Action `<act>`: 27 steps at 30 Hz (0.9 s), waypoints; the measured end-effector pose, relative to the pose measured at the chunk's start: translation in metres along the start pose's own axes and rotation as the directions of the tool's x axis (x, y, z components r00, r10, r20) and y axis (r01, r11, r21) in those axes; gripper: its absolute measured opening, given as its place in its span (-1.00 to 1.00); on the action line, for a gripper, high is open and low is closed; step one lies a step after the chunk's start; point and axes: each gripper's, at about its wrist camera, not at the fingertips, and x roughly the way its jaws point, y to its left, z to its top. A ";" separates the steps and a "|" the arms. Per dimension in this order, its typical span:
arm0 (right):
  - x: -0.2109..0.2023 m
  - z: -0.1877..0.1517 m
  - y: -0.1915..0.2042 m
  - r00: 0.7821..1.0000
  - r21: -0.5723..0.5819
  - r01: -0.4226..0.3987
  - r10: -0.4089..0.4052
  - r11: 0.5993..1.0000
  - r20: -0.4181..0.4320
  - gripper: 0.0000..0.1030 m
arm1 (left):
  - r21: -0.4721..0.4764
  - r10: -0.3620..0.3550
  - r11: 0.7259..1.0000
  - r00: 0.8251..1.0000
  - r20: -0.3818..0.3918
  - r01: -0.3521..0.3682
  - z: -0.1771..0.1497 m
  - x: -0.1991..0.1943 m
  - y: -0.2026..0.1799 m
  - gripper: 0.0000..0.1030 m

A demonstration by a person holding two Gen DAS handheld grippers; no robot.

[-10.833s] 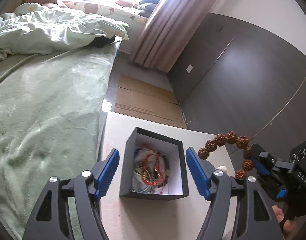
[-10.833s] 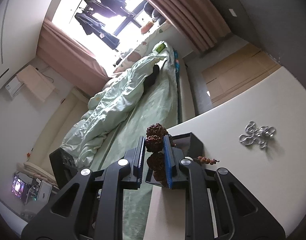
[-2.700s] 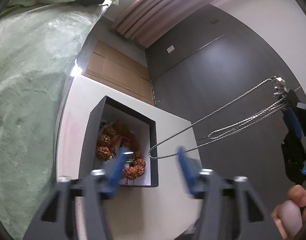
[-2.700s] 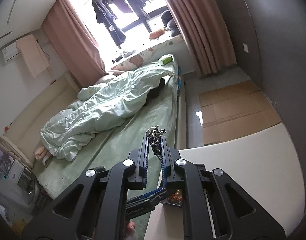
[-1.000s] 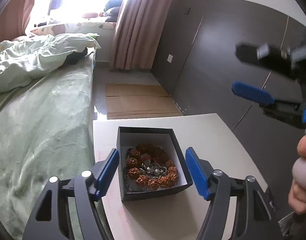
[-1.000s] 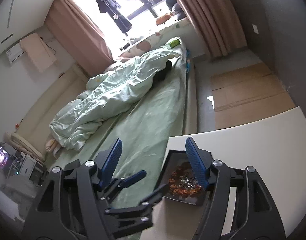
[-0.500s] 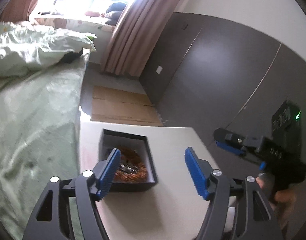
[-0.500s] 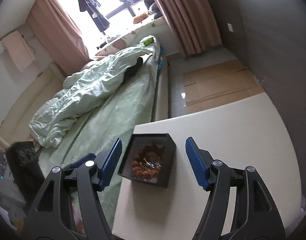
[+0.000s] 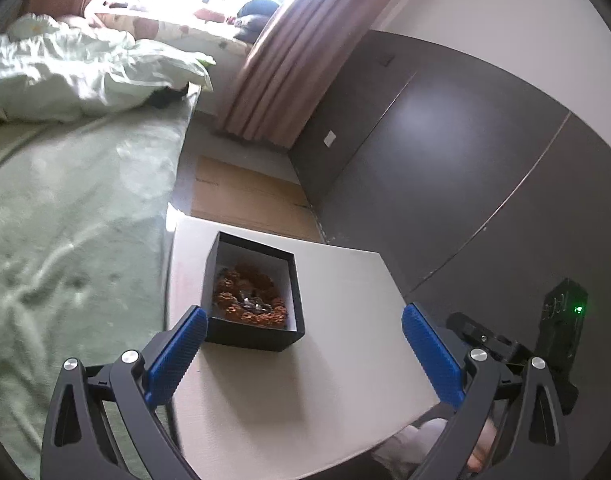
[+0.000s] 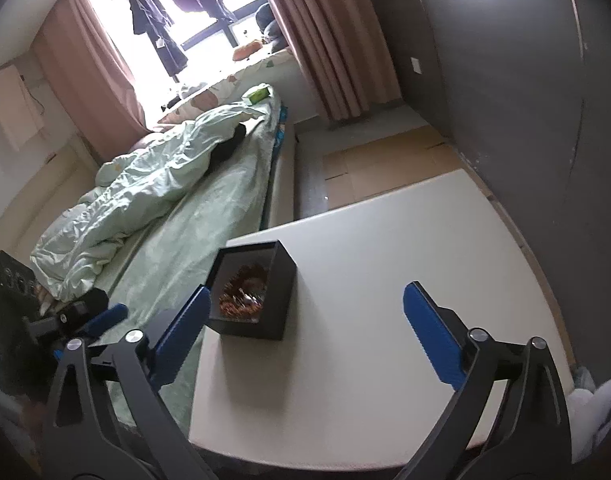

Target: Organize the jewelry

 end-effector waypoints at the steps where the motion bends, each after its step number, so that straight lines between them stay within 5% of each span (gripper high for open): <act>1: -0.002 -0.002 -0.001 1.000 -0.002 0.008 -0.008 1.000 0.000 0.90 | 0.016 0.011 1.000 1.000 0.005 -0.011 -0.002 -0.003 -0.003 0.84; 16: -0.029 -0.031 -0.010 0.996 -0.084 0.088 -0.089 0.993 -0.001 0.90 | 0.186 0.205 0.958 0.975 0.089 -0.218 -0.033 -0.030 -0.026 0.84; 27: -0.034 -0.034 -0.011 0.995 -0.100 0.101 -0.100 0.990 0.013 0.90 | 0.229 0.244 0.938 0.964 0.101 -0.262 -0.044 -0.027 -0.035 0.84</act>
